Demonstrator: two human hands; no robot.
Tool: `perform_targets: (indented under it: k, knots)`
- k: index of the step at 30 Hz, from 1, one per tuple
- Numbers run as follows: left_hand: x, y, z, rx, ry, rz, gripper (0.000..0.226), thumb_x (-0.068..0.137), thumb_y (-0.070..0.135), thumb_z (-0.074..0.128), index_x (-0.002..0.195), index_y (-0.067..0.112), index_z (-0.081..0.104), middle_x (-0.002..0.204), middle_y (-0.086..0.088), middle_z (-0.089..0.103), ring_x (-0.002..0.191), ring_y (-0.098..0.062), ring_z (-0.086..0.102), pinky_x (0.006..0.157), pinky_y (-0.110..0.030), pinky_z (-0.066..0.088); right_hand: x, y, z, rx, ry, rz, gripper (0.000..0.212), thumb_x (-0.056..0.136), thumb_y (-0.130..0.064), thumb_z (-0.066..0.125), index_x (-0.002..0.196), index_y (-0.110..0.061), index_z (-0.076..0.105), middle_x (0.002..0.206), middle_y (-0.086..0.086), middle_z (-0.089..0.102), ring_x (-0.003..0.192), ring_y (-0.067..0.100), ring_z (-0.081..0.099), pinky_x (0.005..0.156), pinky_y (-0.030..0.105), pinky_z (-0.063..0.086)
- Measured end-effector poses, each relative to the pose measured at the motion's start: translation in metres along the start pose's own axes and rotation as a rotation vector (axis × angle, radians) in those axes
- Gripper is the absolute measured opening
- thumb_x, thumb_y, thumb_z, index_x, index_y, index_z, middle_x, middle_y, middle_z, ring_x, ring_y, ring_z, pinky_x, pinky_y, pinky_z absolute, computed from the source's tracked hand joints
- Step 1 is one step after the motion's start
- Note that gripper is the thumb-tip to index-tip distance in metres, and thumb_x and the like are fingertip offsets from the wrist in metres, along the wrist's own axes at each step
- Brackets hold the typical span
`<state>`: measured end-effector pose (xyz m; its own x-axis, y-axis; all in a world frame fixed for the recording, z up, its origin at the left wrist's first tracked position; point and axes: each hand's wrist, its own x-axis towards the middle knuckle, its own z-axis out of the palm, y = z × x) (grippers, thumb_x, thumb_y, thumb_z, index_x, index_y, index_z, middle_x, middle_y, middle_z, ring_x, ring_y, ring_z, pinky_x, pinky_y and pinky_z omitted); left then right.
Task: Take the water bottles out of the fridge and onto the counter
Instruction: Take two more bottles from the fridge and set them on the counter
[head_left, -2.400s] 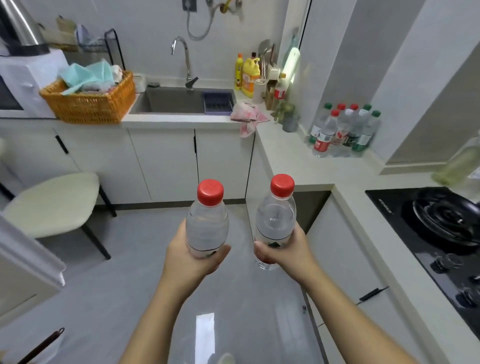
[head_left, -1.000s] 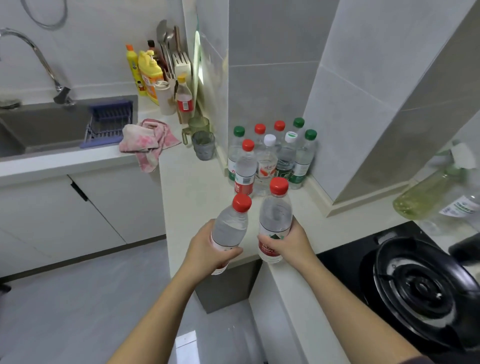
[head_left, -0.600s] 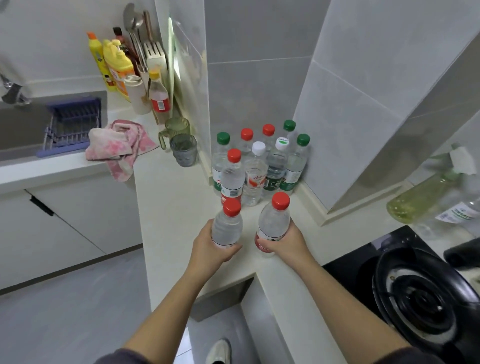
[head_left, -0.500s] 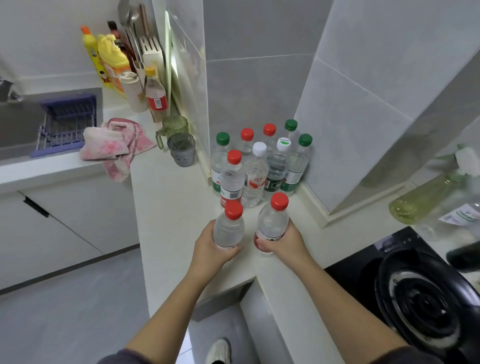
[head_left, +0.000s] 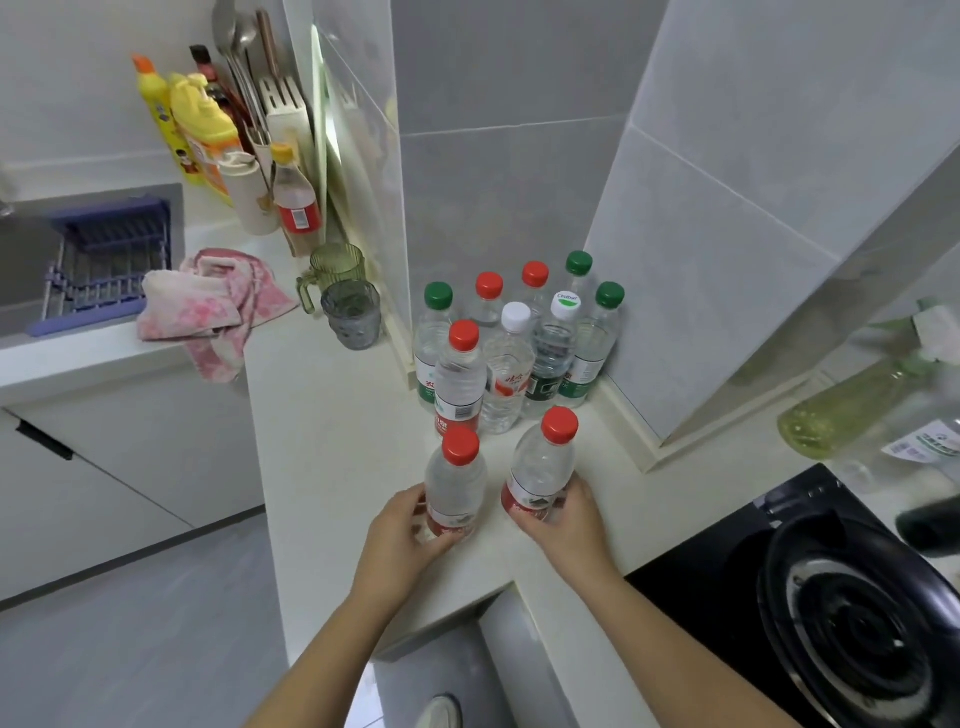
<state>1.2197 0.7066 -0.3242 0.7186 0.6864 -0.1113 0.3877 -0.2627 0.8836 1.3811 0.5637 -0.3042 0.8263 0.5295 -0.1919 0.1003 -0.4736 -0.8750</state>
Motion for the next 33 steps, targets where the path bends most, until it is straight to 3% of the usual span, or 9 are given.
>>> perform_targets:
  k: [2, 8, 11, 18, 20, 23, 25, 30, 33]
  knots:
    - [0.006, 0.001, 0.004, 0.03, 0.007, 0.002, 0.048, 0.069, 0.043, 0.085, 0.111, 0.029, 0.066, 0.1, 0.015, 0.066, 0.09, -0.002, 0.063, 0.079, -0.026, 0.055, -0.001, 0.001, 0.002, -0.017, 0.025, 0.012, 0.056, 0.07, -0.035, 0.088, 0.111, -0.009, 0.06, 0.109, 0.011, 0.063, 0.097, 0.026, 0.067, 0.084, 0.047, 0.056]
    - [0.043, 0.029, 0.033, 0.053, -0.019, 0.059, 0.04, 0.073, 0.037, 0.085, 0.106, 0.023, 0.068, 0.094, 0.007, 0.067, 0.085, -0.01, 0.063, 0.078, -0.034, 0.054, 0.023, 0.003, -0.006, -0.03, 0.046, 0.041, 0.054, 0.072, -0.036, 0.086, 0.113, -0.014, 0.06, 0.11, 0.008, 0.064, 0.098, 0.023, 0.067, 0.084, 0.047, 0.056]
    - [0.061, 0.039, 0.051, 0.038, -0.018, 0.075, 0.04, 0.074, 0.038, 0.083, 0.108, 0.025, 0.067, 0.097, 0.009, 0.068, 0.086, -0.01, 0.063, 0.077, -0.029, 0.053, 0.042, 0.005, -0.015, 0.0, 0.069, 0.049, 0.052, 0.072, -0.03, 0.086, 0.115, -0.014, 0.061, 0.111, 0.009, 0.066, 0.101, 0.023, 0.067, 0.086, 0.048, 0.056]
    - [0.095, 0.067, 0.082, 0.069, 0.007, 0.106, 0.025, 0.075, 0.033, 0.08, 0.083, 0.032, 0.057, 0.072, 0.02, 0.058, 0.072, 0.008, 0.056, 0.055, -0.008, 0.036, 0.08, 0.016, -0.038, 0.065, 0.141, 0.046, 0.053, 0.065, -0.035, 0.082, 0.112, -0.018, 0.064, 0.109, 0.002, 0.072, 0.102, 0.021, 0.069, 0.088, 0.051, 0.055]
    - [0.102, 0.072, 0.09, 0.085, 0.017, 0.099, 0.025, 0.076, 0.033, 0.08, 0.087, 0.029, 0.058, 0.074, 0.019, 0.059, 0.07, 0.003, 0.057, 0.057, -0.01, 0.038, 0.087, 0.017, -0.043, 0.076, 0.174, 0.023, 0.048, 0.064, -0.037, 0.08, 0.107, -0.022, 0.065, 0.103, -0.004, 0.074, 0.098, 0.016, 0.07, 0.086, 0.048, 0.056]
    - [0.108, 0.078, 0.102, 0.108, 0.024, 0.063, 0.034, 0.08, 0.039, 0.076, 0.105, 0.02, 0.063, 0.092, 0.007, 0.069, 0.083, -0.017, 0.063, 0.069, -0.032, 0.052, 0.095, 0.017, -0.048, 0.064, 0.211, 0.015, 0.036, 0.064, -0.036, 0.081, 0.096, -0.031, 0.065, 0.096, -0.009, 0.074, 0.092, 0.01, 0.07, 0.082, 0.043, 0.058]
    - [0.11, 0.082, 0.109, 0.136, 0.036, 0.04, 0.038, 0.082, 0.041, 0.075, 0.108, 0.016, 0.062, 0.098, 0.001, 0.07, 0.088, -0.022, 0.064, 0.074, -0.037, 0.053, 0.099, 0.02, -0.051, 0.056, 0.231, 0.038, 0.036, 0.069, -0.025, 0.084, 0.098, -0.026, 0.064, 0.097, -0.008, 0.073, 0.092, 0.011, 0.069, 0.084, 0.043, 0.057]
    - [0.113, 0.092, 0.12, 0.175, 0.028, -0.005, 0.039, 0.083, 0.041, 0.074, 0.108, 0.014, 0.06, 0.097, -0.002, 0.069, 0.09, -0.026, 0.065, 0.069, -0.033, 0.048, 0.105, 0.027, -0.055, 0.047, 0.295, 0.066, 0.038, 0.076, -0.016, 0.083, 0.109, -0.016, 0.066, 0.105, -0.002, 0.073, 0.097, 0.014, 0.068, 0.087, 0.034, 0.053]
    - [0.117, 0.097, 0.124, 0.208, 0.0, -0.018, 0.045, 0.083, 0.044, 0.073, 0.111, 0.013, 0.06, 0.099, -0.004, 0.07, 0.091, -0.027, 0.065, 0.069, -0.033, 0.049, 0.106, 0.027, -0.056, 0.004, 0.368, 0.112, 0.026, 0.078, -0.021, 0.082, 0.097, -0.011, 0.068, 0.09, -0.001, 0.072, 0.088, 0.016, 0.067, 0.074, 0.025, 0.046]
